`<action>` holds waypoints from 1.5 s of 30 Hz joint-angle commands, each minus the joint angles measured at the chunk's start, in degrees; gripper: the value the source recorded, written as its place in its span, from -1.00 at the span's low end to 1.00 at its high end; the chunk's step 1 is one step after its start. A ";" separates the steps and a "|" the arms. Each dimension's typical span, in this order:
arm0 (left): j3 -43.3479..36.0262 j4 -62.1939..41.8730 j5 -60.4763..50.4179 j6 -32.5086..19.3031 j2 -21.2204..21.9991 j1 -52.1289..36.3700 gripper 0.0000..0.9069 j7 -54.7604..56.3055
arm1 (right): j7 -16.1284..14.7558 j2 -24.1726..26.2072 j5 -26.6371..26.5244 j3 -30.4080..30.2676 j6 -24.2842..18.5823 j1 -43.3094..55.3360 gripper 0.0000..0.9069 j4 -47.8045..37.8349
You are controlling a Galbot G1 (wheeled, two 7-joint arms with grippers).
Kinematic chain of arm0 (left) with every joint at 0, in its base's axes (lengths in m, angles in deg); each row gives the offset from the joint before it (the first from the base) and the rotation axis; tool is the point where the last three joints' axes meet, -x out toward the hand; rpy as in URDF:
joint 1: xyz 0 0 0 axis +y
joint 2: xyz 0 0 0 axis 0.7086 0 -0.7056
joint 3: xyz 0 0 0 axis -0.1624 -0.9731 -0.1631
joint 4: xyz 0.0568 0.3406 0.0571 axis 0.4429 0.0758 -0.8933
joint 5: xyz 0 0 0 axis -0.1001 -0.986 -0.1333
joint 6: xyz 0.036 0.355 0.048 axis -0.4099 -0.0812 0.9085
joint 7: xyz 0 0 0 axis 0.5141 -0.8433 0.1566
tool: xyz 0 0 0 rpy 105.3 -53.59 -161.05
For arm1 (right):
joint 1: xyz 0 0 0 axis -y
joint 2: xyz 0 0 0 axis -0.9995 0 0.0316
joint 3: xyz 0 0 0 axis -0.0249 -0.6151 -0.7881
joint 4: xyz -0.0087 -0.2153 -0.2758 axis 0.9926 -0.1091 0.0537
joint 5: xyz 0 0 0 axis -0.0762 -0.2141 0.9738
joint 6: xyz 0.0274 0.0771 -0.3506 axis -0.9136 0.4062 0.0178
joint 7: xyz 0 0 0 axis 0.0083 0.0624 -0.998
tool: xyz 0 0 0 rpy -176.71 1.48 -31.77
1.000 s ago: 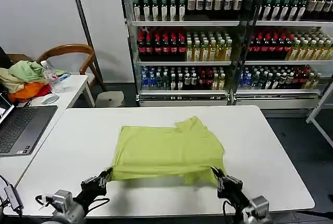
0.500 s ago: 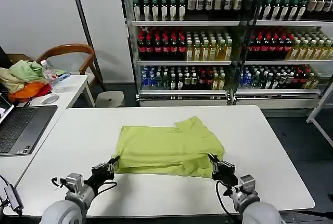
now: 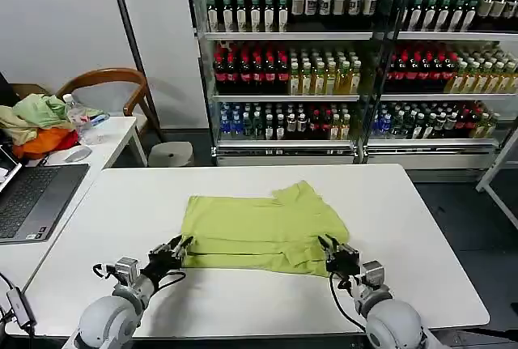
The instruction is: Fold and organize the clothes.
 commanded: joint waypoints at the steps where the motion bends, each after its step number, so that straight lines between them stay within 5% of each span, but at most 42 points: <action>1: 2.60 5.32 -0.71 0.00 -0.75 4.68 1.00 0.70 | 1.83 0.70 -1.06 3.41 -0.96 -4.05 1.00 4.59; 7: 3.23 10.71 -0.70 3.63 -0.33 9.97 1.00 5.85 | 2.79 1.52 0.41 5.03 -1.67 -13.34 1.00 10.52; 19: 0.66 5.19 -0.74 6.11 0.59 6.77 1.00 8.44 | 4.88 0.38 0.44 3.72 0.16 -15.84 1.00 7.59; 20: 0.43 4.97 -0.78 6.28 0.80 6.37 1.00 8.47 | 4.84 0.29 -0.11 3.68 0.05 -15.73 -0.82 7.52; 21: 0.31 4.90 -0.79 6.32 0.90 6.21 1.00 8.47 | 4.77 0.35 -0.36 3.69 -0.08 -15.71 -1.00 7.45; 22: 0.15 4.78 -0.80 6.37 1.09 6.03 0.96 8.08 | 4.60 0.55 -0.50 3.73 -0.17 -15.62 -1.00 7.41; 23: 0.10 4.57 -0.79 6.37 1.36 5.94 -0.56 7.50 | 4.52 0.75 -0.70 3.73 -0.18 -15.53 -1.00 7.47; 24: 0.08 4.47 -0.81 6.38 1.51 5.96 -0.91 7.11 | 4.50 1.01 -1.05 3.70 -0.11 -15.30 -1.00 7.52; 45: 0.28 4.76 -4.08 6.06 1.97 7.97 -0.91 1.37 | 4.01 1.79 -0.62 3.78 0.69 -15.13 -1.00 8.09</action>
